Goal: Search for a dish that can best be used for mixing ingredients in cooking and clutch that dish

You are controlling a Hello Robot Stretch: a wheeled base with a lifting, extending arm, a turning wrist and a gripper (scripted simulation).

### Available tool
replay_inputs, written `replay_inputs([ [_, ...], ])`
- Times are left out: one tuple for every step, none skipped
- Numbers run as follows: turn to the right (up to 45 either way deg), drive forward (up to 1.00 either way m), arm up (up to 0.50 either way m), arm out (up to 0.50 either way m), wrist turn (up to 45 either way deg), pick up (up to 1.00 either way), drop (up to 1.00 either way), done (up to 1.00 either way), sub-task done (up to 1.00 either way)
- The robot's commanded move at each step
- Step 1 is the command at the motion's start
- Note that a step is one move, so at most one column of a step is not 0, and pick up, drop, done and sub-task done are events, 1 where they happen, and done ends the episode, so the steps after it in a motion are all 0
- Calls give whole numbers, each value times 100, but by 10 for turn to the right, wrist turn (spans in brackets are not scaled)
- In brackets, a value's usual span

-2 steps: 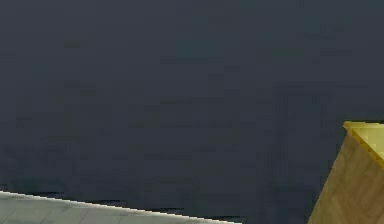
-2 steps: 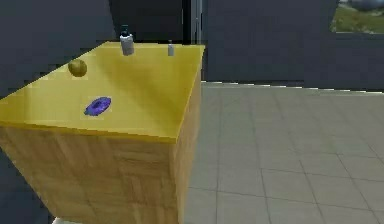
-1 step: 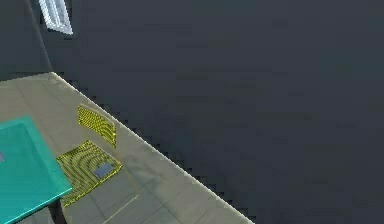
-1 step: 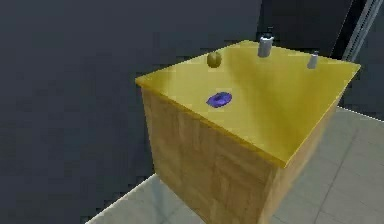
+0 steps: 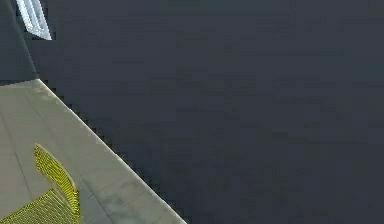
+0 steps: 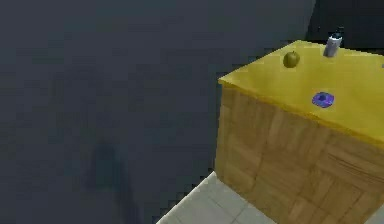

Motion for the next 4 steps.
replay_inputs([
  [-450,0,0,0,0,0,0,0,0],
  [-450,0,0,0,0,0,0,0,0],
  [-450,0,0,0,0,0,0,0,0],
  [-270,0,0,0,0,0,0,0,0],
])
